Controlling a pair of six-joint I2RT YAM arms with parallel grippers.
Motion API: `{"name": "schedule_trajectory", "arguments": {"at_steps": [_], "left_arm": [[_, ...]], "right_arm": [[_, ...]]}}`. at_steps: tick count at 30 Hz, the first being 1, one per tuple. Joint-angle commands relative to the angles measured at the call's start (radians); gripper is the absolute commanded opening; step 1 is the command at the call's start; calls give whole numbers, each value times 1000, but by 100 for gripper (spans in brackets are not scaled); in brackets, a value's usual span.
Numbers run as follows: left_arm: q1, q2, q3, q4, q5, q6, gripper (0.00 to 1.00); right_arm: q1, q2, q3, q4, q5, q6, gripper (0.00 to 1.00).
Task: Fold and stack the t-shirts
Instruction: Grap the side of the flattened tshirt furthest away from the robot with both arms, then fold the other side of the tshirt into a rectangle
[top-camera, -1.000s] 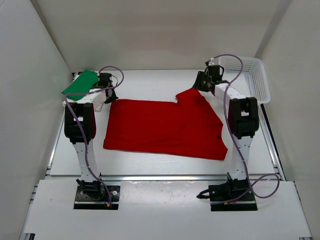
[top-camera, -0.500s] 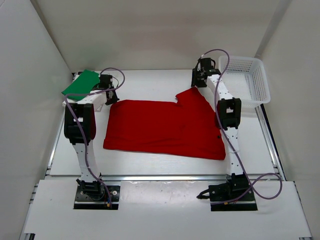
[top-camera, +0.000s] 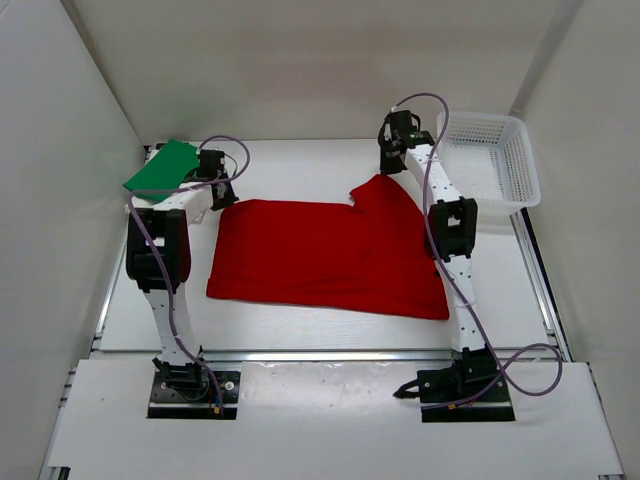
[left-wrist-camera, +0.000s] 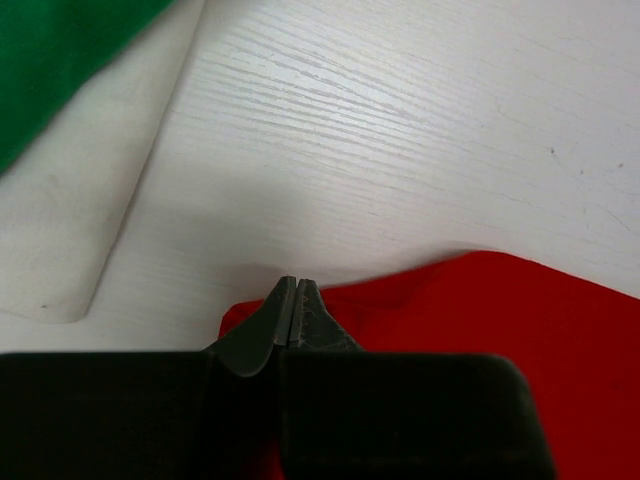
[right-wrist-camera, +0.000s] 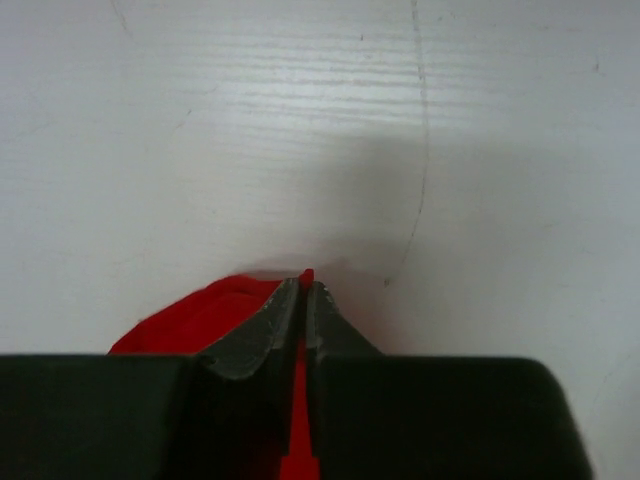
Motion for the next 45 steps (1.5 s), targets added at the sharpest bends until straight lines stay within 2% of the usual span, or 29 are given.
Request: {"name": "schedule_trajectory", "arguments": {"at_steps": [1, 5, 8, 9, 11, 12, 13, 14, 15, 17, 24, 33, 44, 45], "left_arm": [[-21, -96, -17, 37, -17, -9, 0], [-6, -128, -33, 39, -12, -14, 0], [-1, -158, -68, 48, 11, -32, 0], [-6, -171, -76, 54, 12, -29, 0], [-12, -189, -102, 66, 14, -17, 0], [-16, -197, -105, 71, 14, -23, 0], [-19, -200, -114, 62, 8, -23, 0], [-22, -203, -123, 74, 9, -22, 0], [-21, -211, -129, 77, 9, -19, 0], [-19, -215, -152, 86, 13, -23, 0], [-10, -254, -214, 88, -27, -14, 0], [53, -415, -343, 109, -24, -28, 0], [74, -485, -438, 102, 8, -32, 0], [108, -502, -458, 111, 15, -32, 1]], "right_arm": [[4, -116, 67, -99, 15, 17, 0], [-4, -126, 127, -312, -25, 50, 0], [42, -284, 1, -340, 29, 34, 0], [60, -317, -80, -325, 83, 31, 0], [88, -503, -276, -244, 124, 24, 1], [93, -574, -517, -90, 100, 24, 0], [78, -716, -759, -5, 87, 43, 0], [73, -838, -859, 126, 43, 49, 0], [50, -877, -1013, 188, -6, 75, 0], [32, -983, -1147, 207, -5, 86, 0], [64, -1193, -1418, 279, 29, 112, 0], [55, -1417, -1723, 364, 27, 161, 0], [81, -1658, -2007, 410, 73, 270, 0], [87, -1681, -2024, 419, 73, 282, 0]]}}
